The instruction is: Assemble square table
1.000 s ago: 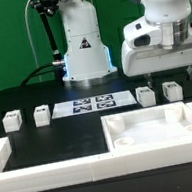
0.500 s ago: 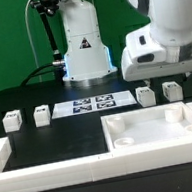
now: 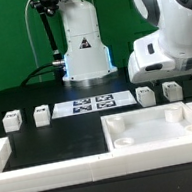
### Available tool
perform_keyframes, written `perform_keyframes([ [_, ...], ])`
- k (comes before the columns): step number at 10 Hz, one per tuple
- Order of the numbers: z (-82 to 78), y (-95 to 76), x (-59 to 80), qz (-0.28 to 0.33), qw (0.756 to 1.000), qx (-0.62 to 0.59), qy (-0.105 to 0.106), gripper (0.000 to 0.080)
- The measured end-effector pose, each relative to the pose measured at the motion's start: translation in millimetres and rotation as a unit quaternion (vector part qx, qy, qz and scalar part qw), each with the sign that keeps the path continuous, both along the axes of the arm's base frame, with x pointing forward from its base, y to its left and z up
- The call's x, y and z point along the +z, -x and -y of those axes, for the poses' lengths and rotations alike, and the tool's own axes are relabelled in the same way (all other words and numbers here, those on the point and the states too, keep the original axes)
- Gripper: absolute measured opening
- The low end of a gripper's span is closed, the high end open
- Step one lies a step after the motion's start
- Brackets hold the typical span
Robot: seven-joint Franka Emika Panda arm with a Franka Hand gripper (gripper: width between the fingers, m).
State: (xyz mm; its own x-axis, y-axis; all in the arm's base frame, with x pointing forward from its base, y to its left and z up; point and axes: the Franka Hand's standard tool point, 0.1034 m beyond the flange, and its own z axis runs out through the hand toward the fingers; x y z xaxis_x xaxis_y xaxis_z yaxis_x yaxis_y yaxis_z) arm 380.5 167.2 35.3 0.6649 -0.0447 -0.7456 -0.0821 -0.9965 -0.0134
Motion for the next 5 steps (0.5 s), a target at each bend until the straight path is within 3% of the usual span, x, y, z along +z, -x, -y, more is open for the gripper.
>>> perform_keyframes([
  [5, -7.3, 7.8, -7.8, 0.009, 1.0, 0.01, -0.013, 0.0649],
])
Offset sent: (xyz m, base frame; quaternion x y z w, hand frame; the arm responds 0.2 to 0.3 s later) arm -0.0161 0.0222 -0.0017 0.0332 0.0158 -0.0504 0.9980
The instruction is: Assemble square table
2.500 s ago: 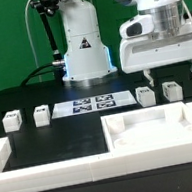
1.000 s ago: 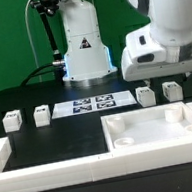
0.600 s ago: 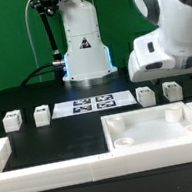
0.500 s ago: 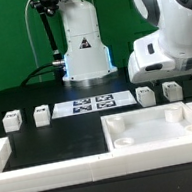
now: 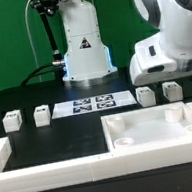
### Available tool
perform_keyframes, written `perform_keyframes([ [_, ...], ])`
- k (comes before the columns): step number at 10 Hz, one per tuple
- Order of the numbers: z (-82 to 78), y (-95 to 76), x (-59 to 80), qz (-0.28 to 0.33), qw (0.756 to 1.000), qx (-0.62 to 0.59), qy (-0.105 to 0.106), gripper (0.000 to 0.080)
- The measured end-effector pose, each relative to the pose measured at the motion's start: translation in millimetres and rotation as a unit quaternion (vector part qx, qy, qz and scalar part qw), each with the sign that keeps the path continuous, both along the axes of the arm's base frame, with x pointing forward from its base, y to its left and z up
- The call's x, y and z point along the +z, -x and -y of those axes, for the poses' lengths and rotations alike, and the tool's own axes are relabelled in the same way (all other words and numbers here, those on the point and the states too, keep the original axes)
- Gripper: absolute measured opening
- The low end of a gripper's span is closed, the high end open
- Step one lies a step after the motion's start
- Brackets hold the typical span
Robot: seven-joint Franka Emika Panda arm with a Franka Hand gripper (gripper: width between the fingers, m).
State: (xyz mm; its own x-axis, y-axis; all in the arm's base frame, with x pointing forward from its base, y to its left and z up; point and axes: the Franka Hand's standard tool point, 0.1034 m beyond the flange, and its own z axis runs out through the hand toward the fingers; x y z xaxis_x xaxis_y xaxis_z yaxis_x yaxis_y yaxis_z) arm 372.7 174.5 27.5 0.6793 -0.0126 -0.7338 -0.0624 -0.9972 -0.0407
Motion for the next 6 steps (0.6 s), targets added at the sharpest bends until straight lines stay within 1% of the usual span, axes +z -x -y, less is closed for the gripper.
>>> perform_keyframes([
  [3, 1.5, 9.2, -13.5, 0.011, 1.0, 0.0, 0.0, 0.0649],
  [4, 1.4, 13.2, -15.3, 0.01, 1.0, 0.0, 0.003, 0.0649],
  [6, -2.3, 16.1, -15.3, 0.008, 1.0, 0.0, 0.009, 0.0649],
])
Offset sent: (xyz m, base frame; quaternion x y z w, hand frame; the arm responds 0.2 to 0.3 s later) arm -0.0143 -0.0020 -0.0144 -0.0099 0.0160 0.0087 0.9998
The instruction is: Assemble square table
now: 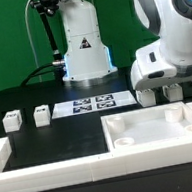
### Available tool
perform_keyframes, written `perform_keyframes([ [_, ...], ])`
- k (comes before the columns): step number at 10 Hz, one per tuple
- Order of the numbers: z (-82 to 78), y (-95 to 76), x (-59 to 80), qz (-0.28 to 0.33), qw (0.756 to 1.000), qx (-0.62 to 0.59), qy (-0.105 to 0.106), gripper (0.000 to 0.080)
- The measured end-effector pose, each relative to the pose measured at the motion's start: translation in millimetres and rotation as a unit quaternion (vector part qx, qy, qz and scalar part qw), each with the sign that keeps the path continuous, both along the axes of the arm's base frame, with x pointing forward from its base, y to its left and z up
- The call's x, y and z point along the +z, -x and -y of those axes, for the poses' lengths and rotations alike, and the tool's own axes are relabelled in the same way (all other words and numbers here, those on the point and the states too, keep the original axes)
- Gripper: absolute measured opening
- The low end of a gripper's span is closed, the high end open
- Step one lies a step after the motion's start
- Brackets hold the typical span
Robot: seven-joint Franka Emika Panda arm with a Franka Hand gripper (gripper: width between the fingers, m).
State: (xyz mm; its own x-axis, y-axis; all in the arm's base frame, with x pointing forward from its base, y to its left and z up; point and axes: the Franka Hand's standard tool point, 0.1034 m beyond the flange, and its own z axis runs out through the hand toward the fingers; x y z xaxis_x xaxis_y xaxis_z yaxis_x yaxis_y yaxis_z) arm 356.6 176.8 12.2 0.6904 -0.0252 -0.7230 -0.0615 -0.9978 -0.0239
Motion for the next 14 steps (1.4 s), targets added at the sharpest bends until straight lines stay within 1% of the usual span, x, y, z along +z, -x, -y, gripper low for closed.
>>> perform_keyframes([
  [1, 0.0, -1.0, 1.2, -0.001, 1.0, 0.0, 0.0, 0.054],
  [2, 1.1, -3.4, 1.9, 0.001, 1.0, -0.001, 0.0, 0.0406],
  [3, 2.7, -4.5, 2.0, 0.001, 1.0, -0.002, -0.001, 0.0406],
  [4, 2.6, -4.5, 1.9, 0.001, 1.0, -0.002, -0.001, 0.0285],
  [10, 2.9, -4.7, 2.8, 0.001, 1.0, -0.002, -0.001, 0.0285],
  [11, 5.1, -6.2, 9.3, -0.003, 1.0, -0.002, 0.0, 0.0287],
  [12, 6.2, -10.4, 19.6, -0.006, 1.0, -0.002, 0.0, 0.0287],
  [13, 8.7, -15.1, 31.0, -0.01, 1.0, -0.002, -0.001, 0.0287],
  [14, 14.1, -22.9, 46.5, -0.014, 1.0, -0.006, 0.0, 0.0288],
])
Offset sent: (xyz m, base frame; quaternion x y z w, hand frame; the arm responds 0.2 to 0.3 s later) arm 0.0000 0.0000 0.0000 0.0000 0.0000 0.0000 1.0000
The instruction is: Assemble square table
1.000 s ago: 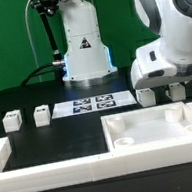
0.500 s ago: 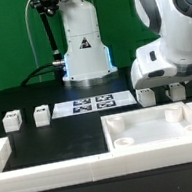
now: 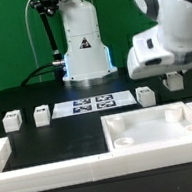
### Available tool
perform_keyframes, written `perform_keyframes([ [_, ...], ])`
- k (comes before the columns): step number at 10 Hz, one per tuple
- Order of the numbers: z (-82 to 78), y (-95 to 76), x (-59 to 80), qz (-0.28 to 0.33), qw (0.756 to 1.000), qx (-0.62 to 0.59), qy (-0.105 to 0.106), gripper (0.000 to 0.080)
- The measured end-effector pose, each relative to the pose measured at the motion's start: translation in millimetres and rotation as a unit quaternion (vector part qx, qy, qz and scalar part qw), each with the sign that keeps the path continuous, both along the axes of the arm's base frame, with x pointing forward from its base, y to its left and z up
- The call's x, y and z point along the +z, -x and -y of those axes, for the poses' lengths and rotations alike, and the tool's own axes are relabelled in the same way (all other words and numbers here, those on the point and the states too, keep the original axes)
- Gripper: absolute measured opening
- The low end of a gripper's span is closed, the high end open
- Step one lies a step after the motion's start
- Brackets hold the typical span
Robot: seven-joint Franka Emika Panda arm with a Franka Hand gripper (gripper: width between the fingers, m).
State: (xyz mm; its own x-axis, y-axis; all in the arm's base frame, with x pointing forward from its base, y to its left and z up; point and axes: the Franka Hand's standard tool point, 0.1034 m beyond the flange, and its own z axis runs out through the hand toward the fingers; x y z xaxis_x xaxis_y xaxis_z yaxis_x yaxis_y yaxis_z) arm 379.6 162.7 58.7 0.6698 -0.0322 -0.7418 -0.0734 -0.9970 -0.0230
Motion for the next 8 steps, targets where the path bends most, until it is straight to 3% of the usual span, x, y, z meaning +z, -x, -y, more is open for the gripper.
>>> perform_keyframes([
  [1, 3.9, -6.9, 9.5, 0.008, 1.0, -0.004, 0.0, 0.0288],
  [4, 1.6, -13.6, -1.5, 0.048, 0.999, -0.009, -0.002, 0.0288],
  [5, 3.5, -20.7, -13.3, 0.092, 0.996, -0.01, -0.007, 0.0288],
  [8, 5.4, -59.8, 14.8, 0.177, 0.984, -0.011, -0.017, 0.0288],
])
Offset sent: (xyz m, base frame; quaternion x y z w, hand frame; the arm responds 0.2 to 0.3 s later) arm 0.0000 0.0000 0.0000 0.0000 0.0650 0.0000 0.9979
